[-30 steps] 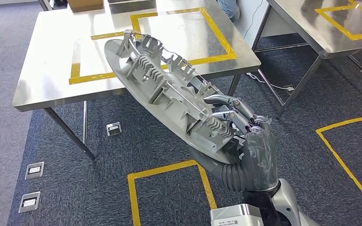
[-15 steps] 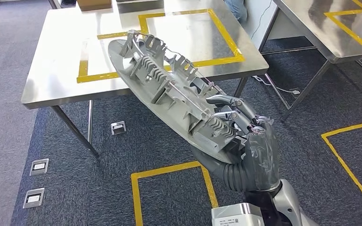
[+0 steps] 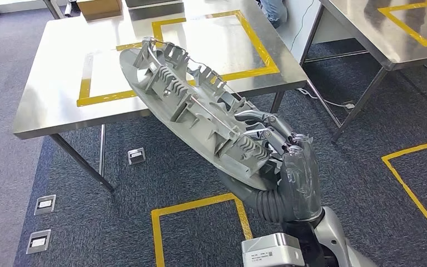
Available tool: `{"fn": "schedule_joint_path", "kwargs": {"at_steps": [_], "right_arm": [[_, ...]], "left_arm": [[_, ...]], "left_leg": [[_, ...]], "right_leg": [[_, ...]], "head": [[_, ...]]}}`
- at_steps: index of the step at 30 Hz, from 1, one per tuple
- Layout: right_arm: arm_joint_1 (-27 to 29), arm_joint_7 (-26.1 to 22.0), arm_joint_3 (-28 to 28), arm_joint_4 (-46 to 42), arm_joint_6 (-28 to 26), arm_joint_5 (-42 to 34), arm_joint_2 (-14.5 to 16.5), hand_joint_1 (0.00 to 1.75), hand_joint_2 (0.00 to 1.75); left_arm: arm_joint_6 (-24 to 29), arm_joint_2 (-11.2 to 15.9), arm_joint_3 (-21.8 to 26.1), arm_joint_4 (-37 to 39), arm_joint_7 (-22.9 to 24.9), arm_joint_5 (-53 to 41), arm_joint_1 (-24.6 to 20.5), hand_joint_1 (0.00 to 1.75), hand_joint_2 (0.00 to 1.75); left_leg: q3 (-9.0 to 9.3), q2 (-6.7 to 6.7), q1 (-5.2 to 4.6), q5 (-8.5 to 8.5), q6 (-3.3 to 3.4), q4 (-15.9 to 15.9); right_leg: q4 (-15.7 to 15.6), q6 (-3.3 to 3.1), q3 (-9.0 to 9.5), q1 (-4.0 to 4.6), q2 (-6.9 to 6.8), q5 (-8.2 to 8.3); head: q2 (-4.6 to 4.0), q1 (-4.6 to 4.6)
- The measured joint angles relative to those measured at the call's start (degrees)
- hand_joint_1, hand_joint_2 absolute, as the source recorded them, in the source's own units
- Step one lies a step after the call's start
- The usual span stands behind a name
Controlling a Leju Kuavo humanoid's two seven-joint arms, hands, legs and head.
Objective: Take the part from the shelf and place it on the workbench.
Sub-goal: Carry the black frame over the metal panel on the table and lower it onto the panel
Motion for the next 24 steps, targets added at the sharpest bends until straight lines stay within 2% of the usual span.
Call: {"fn": "schedule_joint_path", "kwargs": {"at_steps": [2,3,4,6,9,11,13,14,15,16,17,18,19,20,22,24], "right_arm": [[0.0,0.0,0.0,0.0,0.0,0.0,0.0,1.75,1.75],[0.0,0.0,0.0,0.0,0.0,0.0,0.0,1.75,1.75],[0.0,0.0,0.0,0.0,-0.1,0.0,0.0,1.75,1.75],[-0.1,-0.1,0.0,0.0,-0.1,0.0,0.0,1.75,1.75],[-0.1,-0.1,-0.1,0.0,-0.2,0.0,0.0,1.75,1.75],[-0.1,-0.1,-0.1,0.0,-0.2,0.0,0.0,1.75,1.75],[-0.1,-0.1,-0.1,0.0,-0.2,0.0,0.0,1.75,1.75],[-0.1,-0.1,-0.1,0.0,-0.2,0.0,0.0,1.75,1.75],[0.0,-0.1,-0.1,0.0,-0.2,0.0,0.0,1.75,1.75],[0.0,-0.1,0.0,0.0,-0.2,0.0,0.0,1.75,1.75],[0.0,-0.1,0.0,0.0,-0.2,0.0,0.0,1.75,1.75],[0.0,-0.1,0.0,0.1,-0.2,0.0,0.0,1.75,1.75],[0.0,-0.1,0.0,0.0,-0.2,0.0,0.0,1.75,1.75],[0.0,-0.2,0.0,0.0,-0.2,0.0,0.0,1.75,1.75],[0.0,-0.1,-0.1,0.0,-0.2,0.0,0.0,1.75,1.75],[0.1,-0.1,-0.1,0.0,-0.2,0.0,0.0,1.75,1.75]], "left_arm": [[0.0,0.1,0.0,0.0,0.0,0.0,0.0,0.00,1.75],[0.0,0.1,0.0,0.0,0.0,0.0,0.0,0.00,1.75],[0.0,0.2,0.0,0.0,0.0,0.0,0.0,0.00,1.75],[0.1,0.2,0.0,0.0,0.0,0.0,0.0,0.00,1.75],[0.1,0.2,0.0,0.0,0.1,0.2,0.1,0.00,1.75],[0.1,0.2,0.0,0.0,0.1,0.2,0.1,0.00,1.75],[0.2,0.2,0.0,0.0,0.1,0.2,0.0,0.00,1.75],[0.2,0.2,0.0,0.0,0.1,0.2,0.1,0.00,1.75],[0.1,0.2,0.0,0.0,0.1,0.2,0.1,0.00,1.75],[0.1,0.2,0.0,0.0,0.1,0.2,0.1,0.00,1.75],[0.2,0.2,0.0,0.0,0.1,0.2,0.1,0.00,1.75],[0.2,0.2,0.0,0.0,0.1,0.2,0.1,0.00,1.75],[0.2,0.2,0.0,0.0,0.1,0.2,0.0,0.00,1.75],[0.2,0.1,0.0,0.0,0.1,0.2,0.0,0.00,1.75],[0.2,0.1,0.0,0.0,0.1,0.2,0.0,0.00,1.75],[0.2,0.1,0.0,0.0,0.1,0.2,0.0,0.00,1.75]], "left_leg": [[2.30,0.03,-0.13,4.59,0.61,-6.2],[3.65,0.09,-0.33,6.33,1.01,-9.5],[4.82,0.15,-0.53,7.14,1.38,-12.0],[5.63,0.23,-0.87,6.58,1.89,-13.9],[6.05,0.10,-0.51,6.19,2.37,-15.1],[6.40,0.06,-0.26,6.17,2.77,-15.5],[6.61,0.06,-0.28,5.92,3.05,-15.5],[6.79,0.05,-0.30,5.76,3.09,-15.5],[7.07,0.02,-0.31,5.55,3.07,-15.5],[7.44,-0.04,-0.31,5.30,2.98,-15.4],[7.86,-0.12,-0.31,4.99,2.83,-15.4],[8.19,-0.19,-0.39,4.68,2.61,-15.4],[8.35,-0.25,-0.47,4.42,2.33,-15.3],[8.39,-0.27,-0.54,4.24,2.01,-15.2],[8.39,-0.26,-0.56,4.08,1.35,-15.3],[8.37,-0.20,-0.51,3.35,0.74,-14.9]], "right_leg": [[0.0,0.16,0.90,0.13,0.01,-0.60],[0.0,0.35,1.23,0.25,0.00,-0.89],[0.1,0.61,1.32,0.30,0.00,-1.08],[0.1,1.22,0.98,0.35,-0.07,-1.14],[1.0,2.17,0.36,0.28,-0.12,-1.84],[5.7,2.63,-2.06,0.16,0.02,-4.22],[13.0,2.95,-6.31,0.06,0.04,-6.72],[15.3,3.04,-7.89,0.05,0.04,-6.82],[15.5,3.05,-8.47,0.05,0.04,-5.73],[13.4,2.97,-7.93,0.04,0.04,-3.61],[9.6,2.80,-6.52,0.05,0.04,-0.98],[6.0,2.58,-4.97,0.11,0.06,0.90],[3.0,2.29,-3.67,0.20,0.10,1.94],[1.2,1.99,-2.91,0.32,0.16,2.17],[0.5,1.30,-2.60,0.47,0.28,1.53],[0.2,0.63,-2.15,0.21,0.26,1.43]], "head": [[0.00,-0.19],[0.00,-0.22],[0.00,-0.29],[0.00,-0.45],[0.00,-0.28],[0.00,0.25],[0.00,0.78],[0.00,0.95],[0.00,1.11],[0.00,1.28],[0.00,1.48],[0.00,1.64],[0.00,1.76],[0.00,1.81],[0.00,1.79],[0.00,1.62]]}}
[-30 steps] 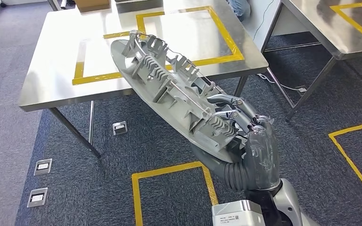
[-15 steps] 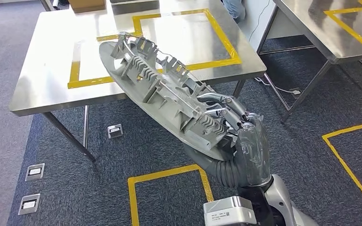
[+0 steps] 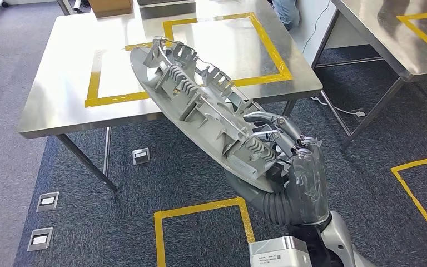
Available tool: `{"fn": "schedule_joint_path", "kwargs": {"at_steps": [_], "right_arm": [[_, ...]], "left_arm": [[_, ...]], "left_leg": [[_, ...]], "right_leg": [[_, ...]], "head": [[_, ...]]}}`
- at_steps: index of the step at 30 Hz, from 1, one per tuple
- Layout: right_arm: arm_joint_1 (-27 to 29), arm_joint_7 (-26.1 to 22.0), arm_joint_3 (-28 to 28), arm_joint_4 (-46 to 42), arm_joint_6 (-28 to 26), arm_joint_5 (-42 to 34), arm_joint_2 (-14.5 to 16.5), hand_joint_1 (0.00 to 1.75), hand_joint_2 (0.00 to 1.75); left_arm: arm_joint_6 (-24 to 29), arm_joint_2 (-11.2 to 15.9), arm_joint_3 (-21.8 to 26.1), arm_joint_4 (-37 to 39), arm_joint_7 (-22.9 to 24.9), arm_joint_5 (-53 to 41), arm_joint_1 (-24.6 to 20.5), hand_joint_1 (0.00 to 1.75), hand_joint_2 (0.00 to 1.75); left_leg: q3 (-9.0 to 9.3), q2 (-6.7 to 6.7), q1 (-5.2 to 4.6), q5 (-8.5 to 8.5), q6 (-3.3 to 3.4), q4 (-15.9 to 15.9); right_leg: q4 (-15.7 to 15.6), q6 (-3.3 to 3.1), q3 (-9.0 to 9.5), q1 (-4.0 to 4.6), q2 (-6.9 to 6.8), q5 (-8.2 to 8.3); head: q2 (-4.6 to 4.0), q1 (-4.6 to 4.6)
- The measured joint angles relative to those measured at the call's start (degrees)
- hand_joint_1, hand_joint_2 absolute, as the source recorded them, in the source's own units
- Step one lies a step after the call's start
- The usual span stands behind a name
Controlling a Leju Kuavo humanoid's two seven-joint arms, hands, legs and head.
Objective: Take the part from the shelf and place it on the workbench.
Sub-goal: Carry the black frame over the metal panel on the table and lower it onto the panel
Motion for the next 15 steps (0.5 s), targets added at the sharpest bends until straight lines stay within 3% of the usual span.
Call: {"fn": "schedule_joint_path", "kwargs": {"at_steps": [2,4,5,6,7,9,10,12,15], "right_arm": [[0.0,0.0,0.0,0.0,0.0,0.0,0.0,1.75,1.75],[0.0,0.0,0.0,0.0,0.0,0.0,0.0,1.75,1.75],[0.0,0.0,0.0,0.0,0.0,0.0,0.0,1.75,1.75],[0.0,0.0,0.1,0.0,0.0,0.0,0.0,1.75,1.75],[0.1,0.0,0.1,0.0,0.0,0.0,0.0,1.75,1.75],[0.1,0.0,0.1,0.0,0.0,0.0,0.0,1.75,1.75],[0.0,0.0,0.1,0.0,0.0,0.0,0.0,1.75,1.75],[0.0,0.0,0.0,0.0,0.0,0.0,0.0,1.75,1.75],[0.0,0.0,0.0,-0.1,0.0,0.0,0.0,1.75,1.75]], "left_arm": [[0.0,0.0,0.0,0.0,0.0,0.0,0.0,0.00,1.75],[0.0,0.0,0.0,0.0,0.0,0.0,0.0,0.00,1.75],[0.0,0.0,0.0,0.0,0.0,0.0,0.1,0.00,1.75],[0.0,0.0,0.0,0.0,0.0,0.0,0.2,0.00,1.75],[0.0,0.0,0.0,0.0,0.0,0.0,0.2,0.00,1.75],[0.1,0.1,0.0,0.0,0.0,0.0,0.1,0.00,1.75],[0.1,0.1,0.0,0.0,0.0,0.0,0.1,0.00,1.75],[0.1,0.1,0.0,0.0,0.0,0.1,0.1,0.00,1.75],[0.1,0.1,0.0,0.0,0.0,0.3,0.2,0.00,1.75]], "left_leg": [[-1.63,0.10,0.07,-2.36,-0.50,4.1],[-5.21,0.16,0.18,-5.25,-0.87,11.6],[-6.79,0.17,0.21,-5.78,-0.97,14.4],[-7.55,0.18,0.21,-5.13,-0.98,15.2],[-7.30,0.18,0.21,-3.34,-0.90,13.8],[-4.69,0.20,0.13,1.30,-0.50,7.0],[-3.41,0.21,0.01,2.71,-0.18,3.9],[-1.94,0.21,-0.25,2.61,0.47,0.9],[-1.57,0.14,0.00,2.24,1.38,-0.2]], "right_leg": [[-0.5,-0.55,0.73,-0.26,-0.19,-0.14],[-0.5,-0.88,1.20,-0.20,-0.31,-0.45],[-0.5,-0.96,1.41,-0.15,-0.30,-0.63],[-0.5,-0.94,1.68,-0.12,-0.26,-0.83],[-0.5,-0.86,2.03,-0.11,-0.20,-1.07],[-0.4,-0.53,2.89,-0.06,-0.13,-1.66],[-0.4,-0.29,3.16,0.02,-0.10,-1.92],[-0.3,0.31,3.08,0.16,-0.10,-2.12],[0.0,1.31,2.58,0.18,-0.21,-2.46]], "head": [[0.00,-0.66],[0.00,-1.35],[0.00,-1.53],[0.00,-1.63],[0.00,-1.73],[0.00,-1.94],[0.00,-2.03],[0.00,-2.21],[0.00,-2.10]]}}
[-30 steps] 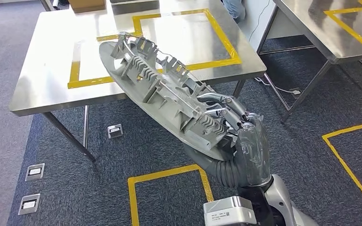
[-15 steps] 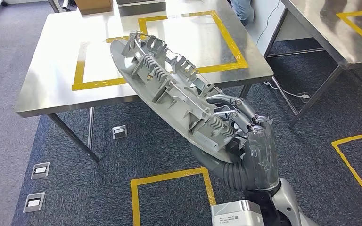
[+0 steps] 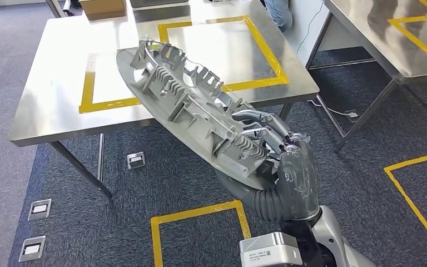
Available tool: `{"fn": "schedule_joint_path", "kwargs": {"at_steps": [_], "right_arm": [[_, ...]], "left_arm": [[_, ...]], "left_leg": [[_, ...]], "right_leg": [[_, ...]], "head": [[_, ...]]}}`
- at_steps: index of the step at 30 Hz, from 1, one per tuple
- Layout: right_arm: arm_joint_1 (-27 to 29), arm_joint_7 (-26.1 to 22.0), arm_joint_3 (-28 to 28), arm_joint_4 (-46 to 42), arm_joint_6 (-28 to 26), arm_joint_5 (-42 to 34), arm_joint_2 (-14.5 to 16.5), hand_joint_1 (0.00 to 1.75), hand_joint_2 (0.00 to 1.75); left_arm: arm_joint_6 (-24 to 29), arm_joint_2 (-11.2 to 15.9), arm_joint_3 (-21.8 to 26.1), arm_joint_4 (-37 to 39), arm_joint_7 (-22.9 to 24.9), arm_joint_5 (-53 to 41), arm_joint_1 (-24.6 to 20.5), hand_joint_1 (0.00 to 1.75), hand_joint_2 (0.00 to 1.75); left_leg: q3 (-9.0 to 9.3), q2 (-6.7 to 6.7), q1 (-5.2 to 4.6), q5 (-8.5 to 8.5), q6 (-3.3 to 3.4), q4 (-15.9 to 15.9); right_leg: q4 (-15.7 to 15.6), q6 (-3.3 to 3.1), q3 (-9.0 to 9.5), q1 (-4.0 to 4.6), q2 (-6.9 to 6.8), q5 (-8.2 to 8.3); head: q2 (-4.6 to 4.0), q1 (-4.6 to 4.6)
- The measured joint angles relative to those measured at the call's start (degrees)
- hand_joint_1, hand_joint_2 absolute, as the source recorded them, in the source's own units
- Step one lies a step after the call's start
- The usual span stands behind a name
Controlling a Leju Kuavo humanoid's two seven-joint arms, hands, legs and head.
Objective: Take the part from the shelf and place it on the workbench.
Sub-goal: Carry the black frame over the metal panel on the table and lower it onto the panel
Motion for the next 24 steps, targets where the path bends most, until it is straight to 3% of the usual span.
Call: {"fn": "schedule_joint_path", "kwargs": {"at_steps": [2,4,5,6,7,9,11,13,16,18,20,21,22,24], "right_arm": [[0.0,0.0,0.0,0.0,0.0,0.0,0.0,1.75,1.75],[0.0,0.0,0.0,0.0,0.0,0.0,0.0,1.75,1.75],[0.0,0.0,0.0,0.0,0.0,0.0,0.0,1.75,1.75],[0.1,0.0,0.0,0.0,0.0,0.0,0.0,1.75,1.75],[0.1,0.0,0.0,0.0,0.0,0.0,0.0,1.75,1.75],[0.1,0.0,0.0,0.0,0.0,0.0,0.0,1.75,1.75],[0.1,0.0,0.0,0.0,0.0,0.0,0.0,1.75,1.75],[0.0,0.0,0.0,0.0,0.1,0.0,0.0,1.75,1.75],[0.1,0.0,0.0,0.0,0.2,0.0,0.0,1.75,1.75],[0.1,0.0,0.0,0.0,0.2,0.0,0.0,1.75,1.75],[0.1,0.0,0.1,0.0,0.2,0.0,0.0,1.75,1.75],[0.1,0.0,0.1,0.0,0.3,0.0,0.0,1.75,1.75],[0.2,0.0,0.1,0.0,0.3,0.0,0.0,1.75,1.75],[0.2,0.0,0.1,0.0,0.3,0.0,0.0,1.75,1.75]], "left_arm": [[0.0,0.0,0.0,0.0,0.0,0.0,0.0,0.00,1.75],[0.0,0.1,0.0,0.0,0.0,0.1,-0.1,0.00,1.75],[0.0,0.1,0.0,0.0,0.0,0.1,-0.1,0.00,1.75],[0.0,0.1,0.0,0.0,0.0,0.1,0.0,0.00,1.75],[0.0,0.1,0.0,0.0,0.0,0.1,0.0,0.00,1.75],[0.0,0.1,0.0,0.0,0.0,0.1,0.0,0.00,1.75],[0.0,0.0,0.0,0.0,0.0,0.1,-0.1,0.00,1.75],[-0.1,0.0,-0.1,0.0,0.0,0.0,-0.1,0.00,1.75],[-0.1,0.1,-0.2,0.0,0.0,0.0,-0.2,0.00,1.75],[-0.1,0.1,-0.3,0.0,0.0,0.0,-0.2,0.00,1.75],[-0.1,0.1,-0.3,0.0,0.0,0.0,-0.2,0.00,1.75],[-0.1,0.1,-0.4,0.0,0.1,0.0,-0.1,0.00,1.75],[-0.1,0.1,-0.4,0.0,0.1,0.0,-0.1,0.00,1.75],[-0.1,0.2,-0.4,0.0,0.1,-0.1,-0.1,0.00,1.75]], "left_leg": [[0.21,-0.01,0.30,0.07,0.56,-0.4],[0.33,-0.01,0.22,-0.12,0.94,-0.4],[0.44,0.00,0.17,-0.23,1.04,-0.4],[0.61,-0.01,0.14,-0.38,1.08,-0.4],[0.86,-0.05,0.13,-0.55,1.05,-0.4],[1.54,-0.17,0.12,-1.04,0.81,-0.4],[1.80,-0.25,-0.05,-1.49,0.29,-0.2],[1.72,-0.21,-0.14,-1.68,-0.35,-0.2],[1.64,-0.09,-0.10,-2.79,-1.36,0.6],[-0.59,0.01,0.03,-5.48,-1.97,5.9],[-4.25,0.05,0.19,-8.01,-2.41,13.1],[-5.47,0.05,0.23,-7.98,-2.52,14.9],[-5.76,0.06,0.24,-6.79,-2.56,14.7],[-3.73,0.09,0.24,-2.17,-2.35,8.7]], "right_leg": [[3.5,0.52,-1.72,-0.08,0.04,-1.99],[11.0,0.78,-5.71,-0.17,0.07,-4.96],[14.2,0.84,-7.63,-0.20,0.07,-5.71],[15.8,0.86,-8.79,-0.20,0.08,-5.38],[15.0,0.78,-8.84,-0.20,0.08,-3.89],[8.0,0.39,-6.18,-0.16,0.10,0.81],[1.9,-0.11,-3.49,0.05,0.15,3.15],[0.3,-0.55,-2.82,0.29,0.31,2.78],[-0.5,-1.39,-2.15,-0.13,0.38,2.54],[-0.8,-1.90,-1.47,-0.38,0.20,2.38],[-0.8,-2.14,-1.09,-0.37,0.14,2.07],[-0.7,-2.14,-0.89,-0.35,0.17,1.87],[-0.7,-2.07,-0.63,-0.36,0.22,1.64],[-0.5,-1.77,0.09,-0.39,0.33,1.04]], "head": [[0.00,0.49],[0.00,1.08],[0.00,1.27],[0.00,1.42],[0.00,1.57],[0.00,1.93],[0.00,2.22],[0.00,2.28],[0.00,2.00],[0.00,1.25],[0.00,0.64],[0.00,0.52],[0.00,0.42],[0.00,0.17]]}}
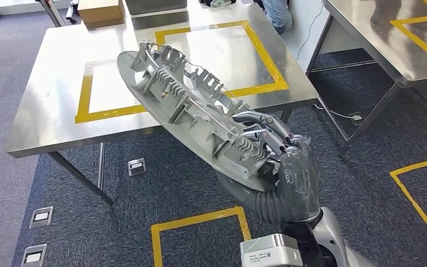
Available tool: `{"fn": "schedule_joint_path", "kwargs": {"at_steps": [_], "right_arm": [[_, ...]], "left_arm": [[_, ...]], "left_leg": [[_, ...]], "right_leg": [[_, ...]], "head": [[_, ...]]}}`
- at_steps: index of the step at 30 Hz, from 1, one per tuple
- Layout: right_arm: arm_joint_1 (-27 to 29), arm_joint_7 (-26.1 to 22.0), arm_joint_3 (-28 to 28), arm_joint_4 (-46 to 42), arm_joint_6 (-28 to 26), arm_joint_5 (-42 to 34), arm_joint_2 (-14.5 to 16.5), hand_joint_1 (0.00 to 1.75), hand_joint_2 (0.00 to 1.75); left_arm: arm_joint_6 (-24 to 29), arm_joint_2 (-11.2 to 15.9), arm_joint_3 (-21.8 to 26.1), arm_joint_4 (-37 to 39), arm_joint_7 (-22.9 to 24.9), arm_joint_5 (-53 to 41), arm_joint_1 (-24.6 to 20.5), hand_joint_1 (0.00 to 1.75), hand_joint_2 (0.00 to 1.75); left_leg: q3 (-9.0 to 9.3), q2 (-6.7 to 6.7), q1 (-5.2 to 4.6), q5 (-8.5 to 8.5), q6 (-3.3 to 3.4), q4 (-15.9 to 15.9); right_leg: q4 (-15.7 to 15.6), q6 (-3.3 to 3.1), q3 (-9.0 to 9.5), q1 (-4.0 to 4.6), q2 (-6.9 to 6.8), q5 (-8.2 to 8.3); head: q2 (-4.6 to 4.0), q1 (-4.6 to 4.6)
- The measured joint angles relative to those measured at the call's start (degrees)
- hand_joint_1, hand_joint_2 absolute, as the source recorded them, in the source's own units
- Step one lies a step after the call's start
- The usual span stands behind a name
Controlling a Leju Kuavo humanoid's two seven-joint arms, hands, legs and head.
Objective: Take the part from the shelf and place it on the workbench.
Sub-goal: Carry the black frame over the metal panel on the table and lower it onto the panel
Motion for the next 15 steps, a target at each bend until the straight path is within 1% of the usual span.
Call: {"fn": "schedule_joint_path", "kwargs": {"at_steps": [1,2,3,5,7,8,9,10,11,12,13,14,15], "right_arm": [[0.0,0.0,0.0,0.0,0.0,0.0,0.0,1.75,1.75],[0.0,0.0,0.0,0.0,0.1,0.0,0.0,1.75,1.75],[-0.1,0.0,0.0,0.0,0.1,0.0,0.0,1.75,1.75],[-0.1,0.0,0.0,0.0,0.2,0.0,0.0,1.75,1.75],[-0.1,0.0,0.0,0.0,0.2,0.0,0.0,1.75,1.75],[-0.1,0.0,0.0,0.0,0.2,0.0,0.0,1.75,1.75],[-0.1,0.0,0.0,0.0,0.2,0.0,0.0,1.75,1.75],[-0.1,0.0,0.0,0.0,0.2,0.0,0.0,1.75,1.75],[-0.1,0.0,0.0,0.0,0.2,0.0,0.0,1.75,1.75],[0.0,0.0,0.0,0.0,0.2,0.0,0.0,1.75,1.75],[0.0,0.0,0.0,0.0,0.2,0.0,0.0,1.75,1.75],[0.0,0.0,0.0,0.0,0.2,0.0,0.0,1.75,1.75],[0.0,0.0,0.0,0.0,0.2,0.0,0.0,1.75,1.75]], "left_arm": [[0.0,0.0,0.0,0.0,0.0,-0.1,0.0,0.00,1.75],[0.0,0.1,-0.1,0.0,0.0,-0.2,-0.1,0.00,1.75],[0.0,0.1,-0.2,0.0,0.0,-0.3,-0.1,0.00,1.75],[0.0,0.1,-0.3,0.0,0.0,-0.4,-0.1,0.00,1.75],[0.0,0.1,-0.4,0.0,0.1,-0.4,0.0,0.00,1.75],[0.0,0.1,-0.4,0.0,0.1,-0.4,-0.1,0.00,1.75],[0.0,0.1,-0.4,0.0,0.1,-0.4,-0.2,0.00,1.75],[0.0,0.1,-0.4,0.0,0.1,-0.4,-0.2,0.00,1.75],[0.0,0.1,-0.4,0.0,0.1,-0.4,-0.2,0.00,1.75],[0.0,0.1,-0.4,0.0,0.1,-0.4,-0.2,0.00,1.75],[0.0,0.1,-0.4,0.0,0.1,-0.4,-0.1,0.00,1.75],[0.0,0.0,-0.4,0.0,0.1,-0.4,-0.1,0.00,1.75],[0.0,0.0,-0.4,0.0,0.1,-0.4,-0.1,0.00,1.75]], "left_leg": [[1.31,0.01,-0.09,1.78,0.21,-3.3],[2.51,0.02,-0.18,2.60,0.52,-6.0],[3.13,0.02,-0.29,2.59,0.90,-7.5],[3.52,-0.02,-0.39,1.89,1.73,-8.3],[3.69,-0.05,-0.17,1.90,2.48,-8.8],[3.88,-0.05,-0.03,1.89,2.84,-9.0],[4.05,-0.05,0.04,1.83,3.13,-9.1],[4.17,-0.04,0.00,1.70,3.38,-9.1],[4.31,-0.04,-0.06,1.54,3.52,-9.1],[4.52,-0.04,-0.13,1.36,3.60,-9.1],[4.82,-0.07,-0.19,1.12,3.61,-9.1],[5.21,-0.13,-0.24,0.84,3.57,-9.1],[5.68,-0.20,-0.29,0.51,3.48,-9.1]], "right_leg": [[0.1,0.22,0.27,0.10,0.04,-0.29],[0.2,0.49,0.32,0.19,0.10,-0.48],[0.2,0.79,0.19,0.28,0.14,-0.57],[0.2,1.45,-0.13,0.33,0.17,-0.51],[0.8,2.08,-0.43,0.29,0.16,-1.15],[2.6,2.32,-1.23,0.26,0.17,-2.11],[5.5,2.49,-2.72,0.20,0.18,-3.48],[9.3,2.61,-4.79,0.17,0.19,-4.95],[13.1,2.69,-7.00,0.14,0.19,-6.06],[15.6,2.72,-8.66,0.14,0.19,-6.28],[16.1,2.65,-9.36,0.15,0.19,-5.34],[14.2,2.47,-8.95,0.17,0.19,-3.35],[10.5,2.19,-7.60,0.21,0.19,-0.70]], "head": [[0.00,-0.12],[0.00,-0.23],[0.00,-0.32],[0.00,-0.26],[0.00,-0.01],[0.00,0.21],[0.00,0.48],[0.00,0.78],[0.00,1.05],[0.00,1.24],[0.00,1.40],[0.00,1.57],[0.00,1.76]]}}
